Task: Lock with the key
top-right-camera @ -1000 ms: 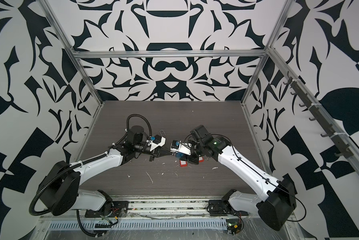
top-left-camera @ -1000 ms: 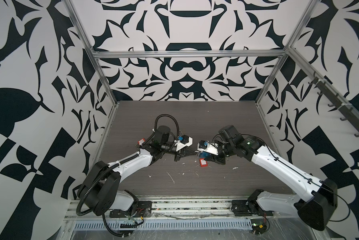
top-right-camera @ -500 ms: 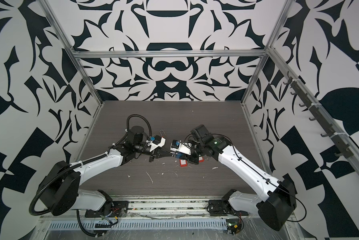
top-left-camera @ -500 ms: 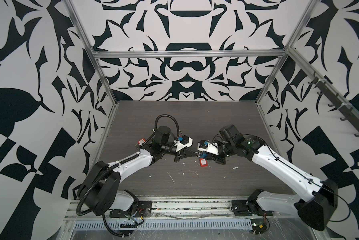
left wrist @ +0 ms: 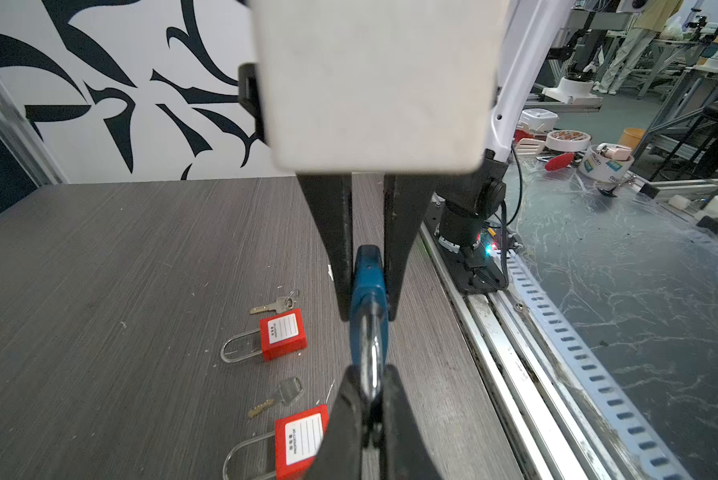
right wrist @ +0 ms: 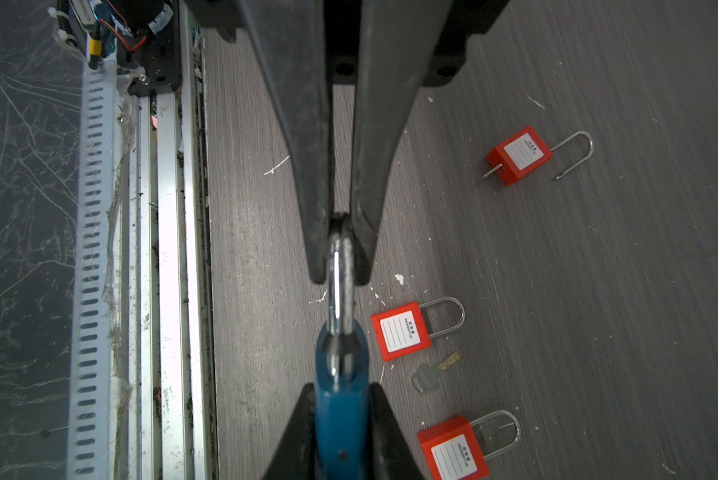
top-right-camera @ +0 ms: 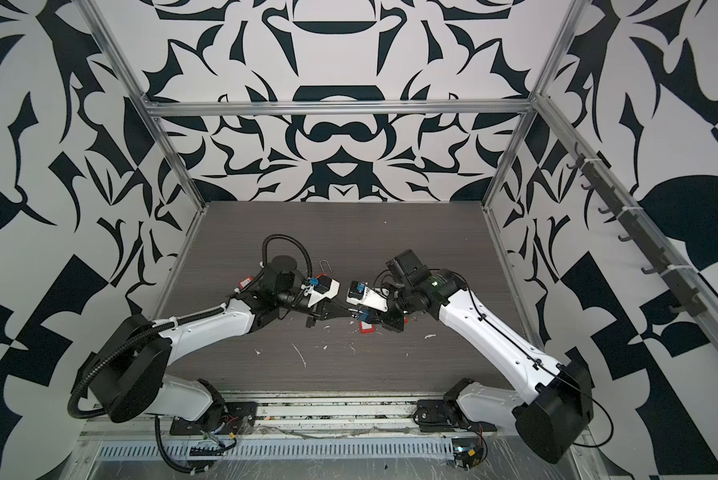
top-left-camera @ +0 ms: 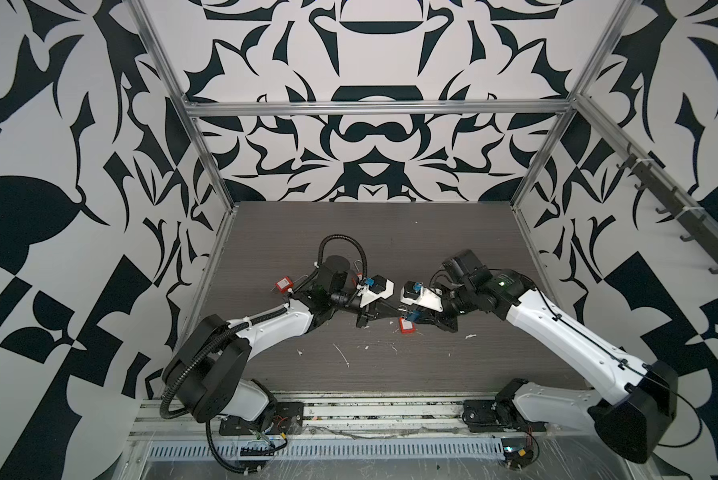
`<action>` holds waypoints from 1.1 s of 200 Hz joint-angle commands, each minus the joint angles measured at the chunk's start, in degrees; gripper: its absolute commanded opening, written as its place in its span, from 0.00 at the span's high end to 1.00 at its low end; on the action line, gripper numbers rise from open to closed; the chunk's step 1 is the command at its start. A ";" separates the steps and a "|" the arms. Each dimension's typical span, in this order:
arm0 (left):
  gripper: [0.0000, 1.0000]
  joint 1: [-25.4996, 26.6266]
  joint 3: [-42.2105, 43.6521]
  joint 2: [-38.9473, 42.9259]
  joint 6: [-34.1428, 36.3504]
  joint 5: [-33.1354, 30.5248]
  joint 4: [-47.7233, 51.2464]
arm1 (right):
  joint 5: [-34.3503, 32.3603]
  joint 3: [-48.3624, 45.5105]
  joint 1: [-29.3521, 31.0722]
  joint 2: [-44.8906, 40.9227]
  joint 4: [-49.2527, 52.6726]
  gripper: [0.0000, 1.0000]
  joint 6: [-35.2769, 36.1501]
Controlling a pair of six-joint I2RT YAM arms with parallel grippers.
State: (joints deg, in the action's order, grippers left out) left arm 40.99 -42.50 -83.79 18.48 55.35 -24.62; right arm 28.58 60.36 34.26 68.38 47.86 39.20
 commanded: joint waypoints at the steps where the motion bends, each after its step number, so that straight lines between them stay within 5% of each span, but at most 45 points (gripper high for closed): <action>1: 1.00 3.42 -0.04 -1.67 -0.95 -0.27 -6.35 | 7.84 2.12 1.22 -1.95 -12.60 0.94 -0.74; 220: 1.00 8.14 0.52 -8.51 -6.87 -2.18 -16.14 | 7.63 -0.18 0.75 0.80 -40.56 1.00 -6.78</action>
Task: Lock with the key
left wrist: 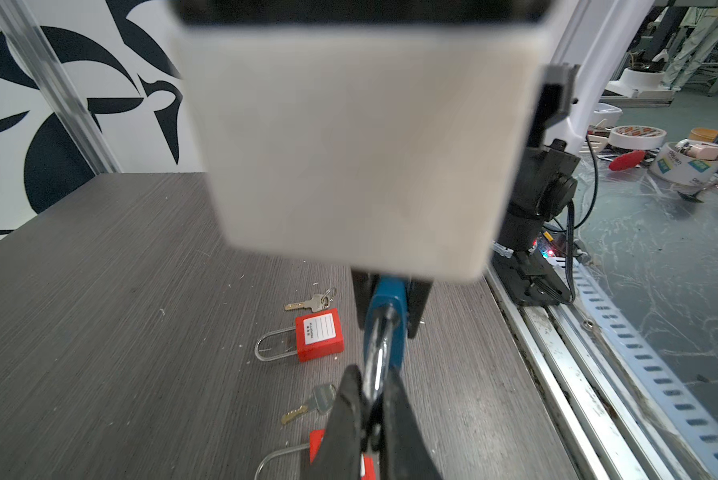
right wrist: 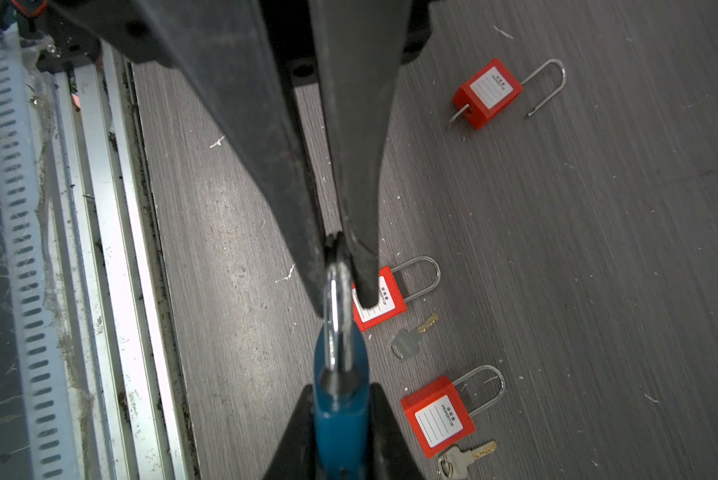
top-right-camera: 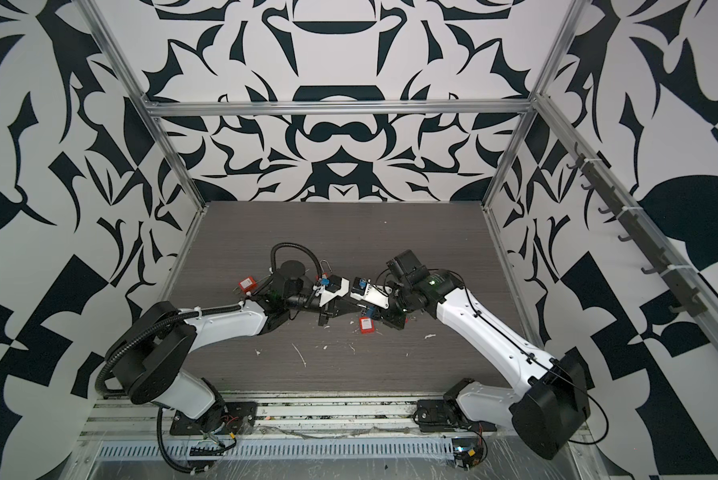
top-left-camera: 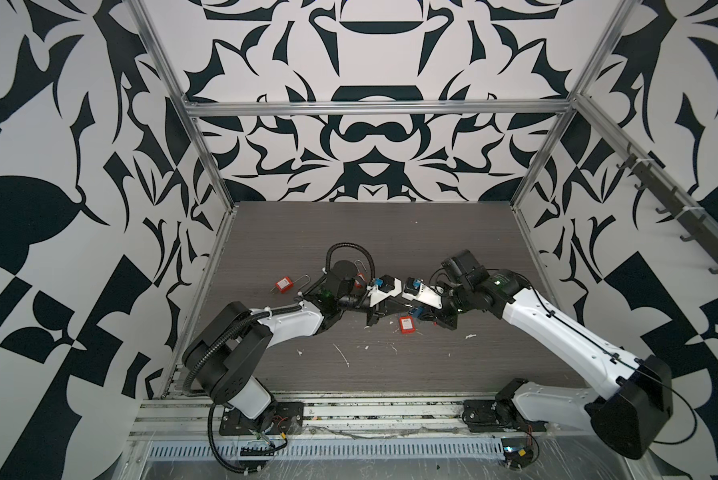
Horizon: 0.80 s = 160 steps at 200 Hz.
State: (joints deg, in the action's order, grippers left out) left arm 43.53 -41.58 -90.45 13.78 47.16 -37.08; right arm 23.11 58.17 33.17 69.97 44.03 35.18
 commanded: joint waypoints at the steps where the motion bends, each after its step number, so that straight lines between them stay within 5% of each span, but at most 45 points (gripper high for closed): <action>1: 1.00 5.60 -0.37 -1.84 -2.22 6.02 -3.69 | 13.05 1.89 1.87 -0.89 -37.05 1.00 -2.84; 53: 1.00 5.52 1.05 -1.70 -3.08 6.33 -4.32 | 11.37 -0.43 1.86 -3.59 -42.12 1.00 -2.95; 160: 1.00 1.44 1.91 5.38 1.25 7.01 4.30 | 12.65 2.39 -0.12 -6.00 -22.58 0.99 3.37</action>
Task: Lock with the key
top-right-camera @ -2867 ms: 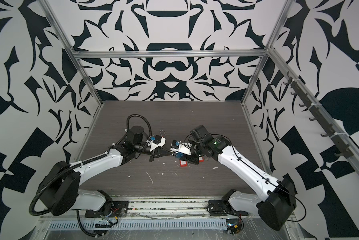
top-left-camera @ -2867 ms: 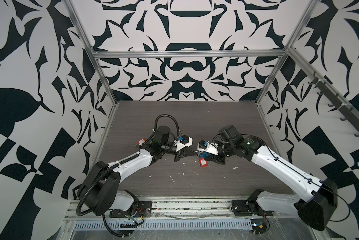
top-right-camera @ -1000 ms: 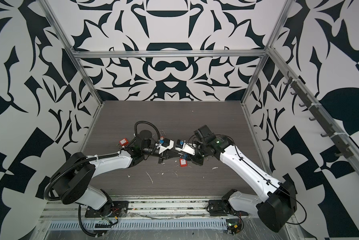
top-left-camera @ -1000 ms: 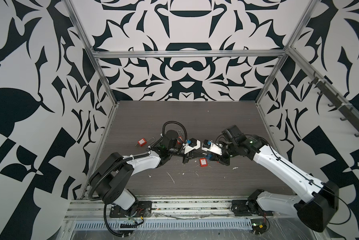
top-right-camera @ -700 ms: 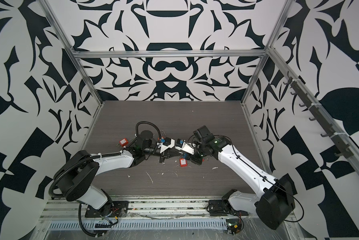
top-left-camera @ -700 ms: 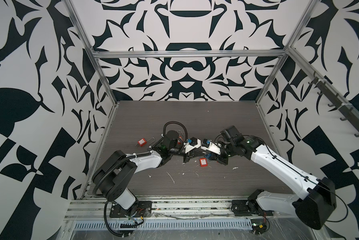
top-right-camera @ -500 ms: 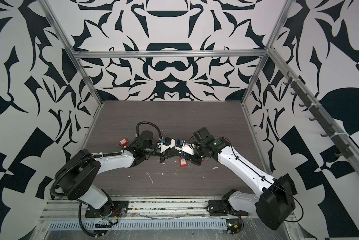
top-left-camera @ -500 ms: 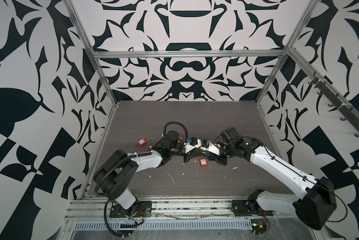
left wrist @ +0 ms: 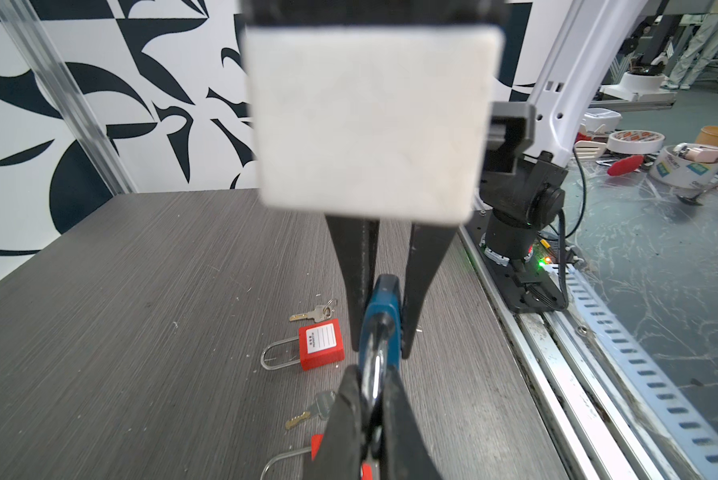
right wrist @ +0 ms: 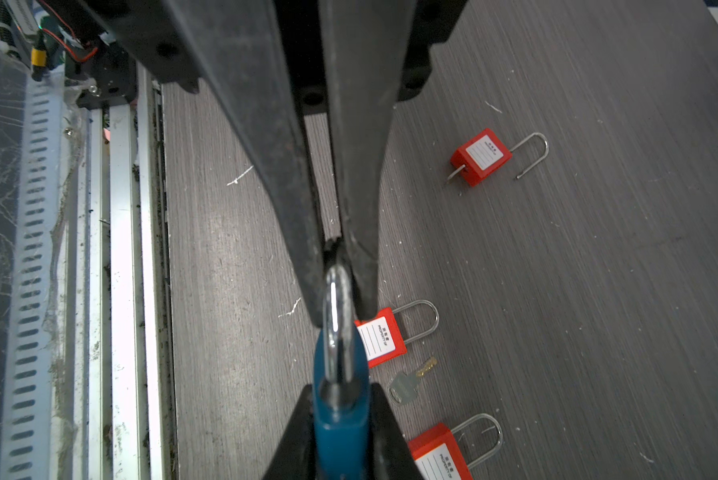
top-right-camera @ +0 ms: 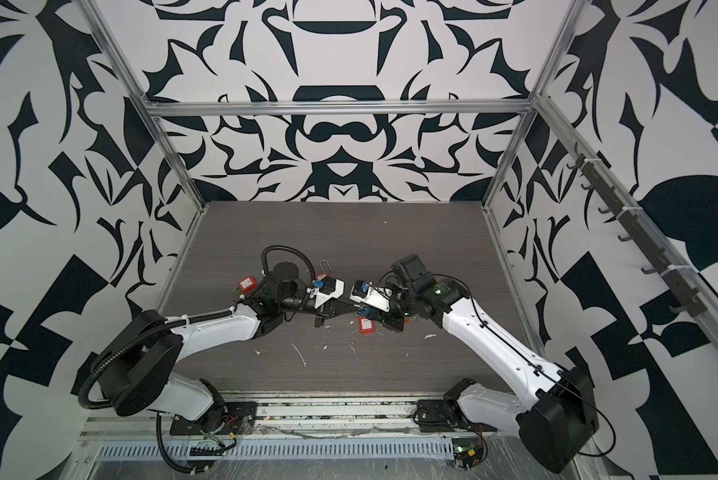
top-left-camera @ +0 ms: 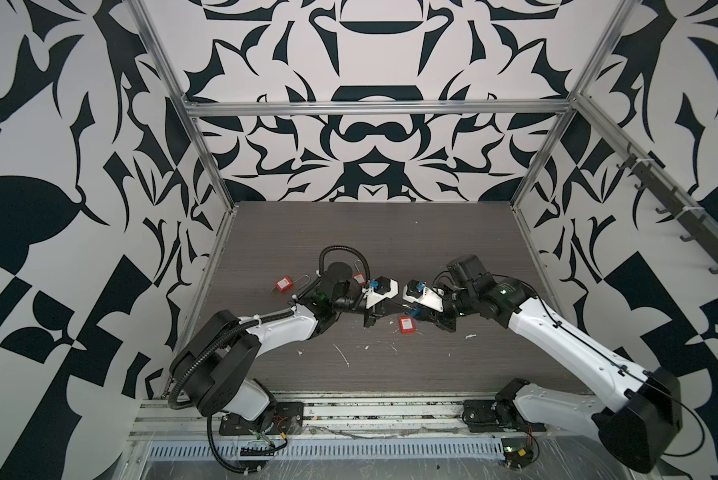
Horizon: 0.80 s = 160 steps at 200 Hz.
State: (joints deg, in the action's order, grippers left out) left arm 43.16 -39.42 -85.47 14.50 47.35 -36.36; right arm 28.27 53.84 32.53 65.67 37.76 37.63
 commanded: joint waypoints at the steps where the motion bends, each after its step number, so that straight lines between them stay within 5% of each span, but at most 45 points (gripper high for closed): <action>1: 1.00 1.79 -0.28 0.48 0.49 6.85 3.53 | 7.36 6.80 0.51 -1.65 -16.04 0.99 0.98; 39: 1.00 0.29 -0.83 1.99 -0.60 7.14 2.36 | 3.49 7.11 0.47 -2.37 -10.28 0.87 3.77; 81: 1.00 -1.13 -0.83 3.06 -2.17 7.36 0.97 | -3.24 6.45 0.18 -4.12 -6.36 0.60 5.49; 160: 1.00 -2.20 -0.44 2.72 -6.87 6.56 -6.07 | -1.57 6.45 -1.25 -6.98 -0.08 0.51 2.42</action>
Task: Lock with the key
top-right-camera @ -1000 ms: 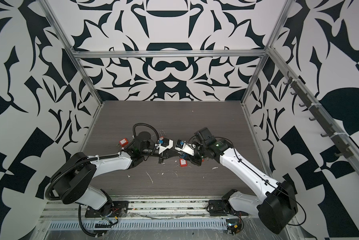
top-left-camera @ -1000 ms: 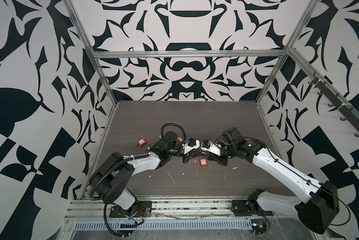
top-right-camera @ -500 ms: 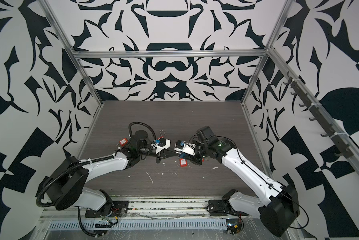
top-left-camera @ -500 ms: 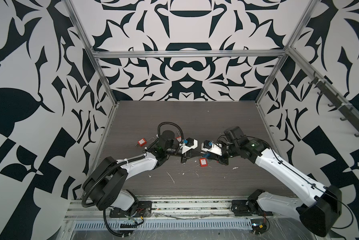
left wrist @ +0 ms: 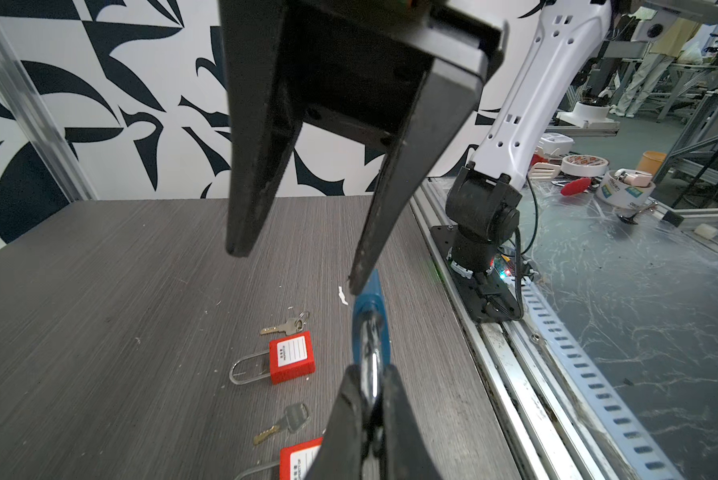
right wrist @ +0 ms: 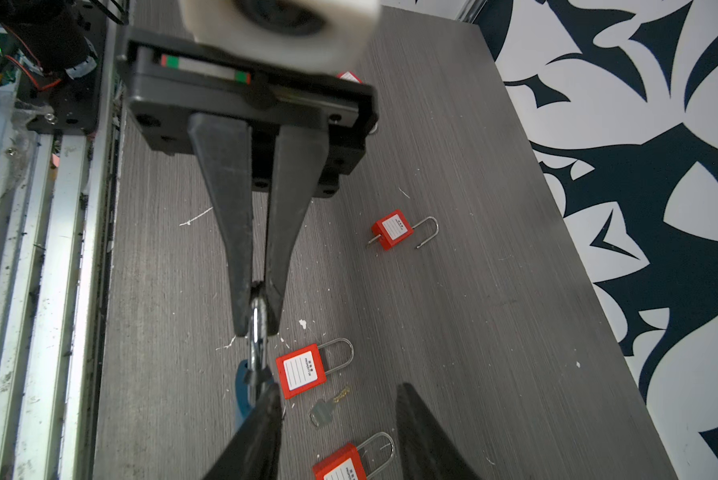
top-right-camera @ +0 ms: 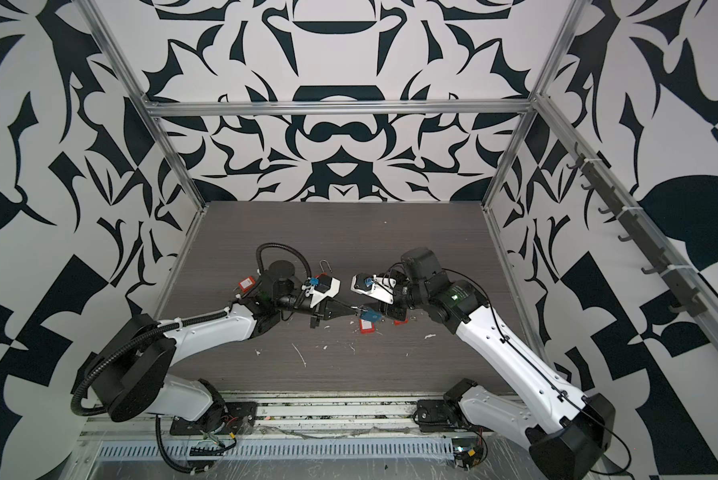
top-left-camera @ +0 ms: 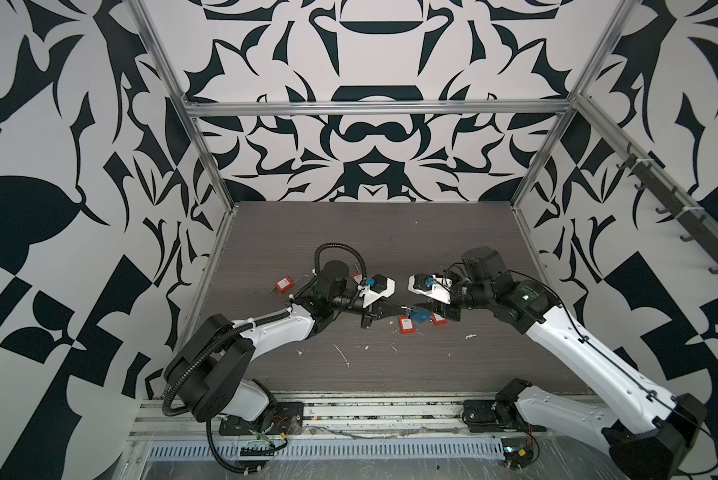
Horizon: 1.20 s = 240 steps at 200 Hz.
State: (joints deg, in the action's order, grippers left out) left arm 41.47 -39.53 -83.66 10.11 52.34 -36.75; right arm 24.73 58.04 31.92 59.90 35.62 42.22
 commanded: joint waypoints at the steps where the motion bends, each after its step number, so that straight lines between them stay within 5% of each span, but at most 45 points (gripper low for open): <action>1: 1.00 -0.56 -0.35 0.93 -2.47 1.51 -5.73 | 2.20 2.16 -0.68 -1.25 2.12 0.51 -2.33; 84: 1.00 -0.87 -0.13 2.08 -3.73 0.95 -7.22 | 9.25 -1.48 -3.88 -5.50 4.46 0.47 -6.35; 135: 1.00 -0.87 -0.12 1.56 -5.38 2.17 -10.17 | 11.63 -2.41 -3.91 0.51 4.90 0.49 -3.97; 240: 1.00 -0.95 -0.21 0.80 -5.96 2.40 -11.48 | 14.64 -3.57 -3.89 1.45 1.74 0.74 -2.93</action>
State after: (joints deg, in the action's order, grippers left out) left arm 40.82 -39.51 -83.61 5.28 53.21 -44.82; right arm 37.32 54.68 28.21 62.30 38.79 38.89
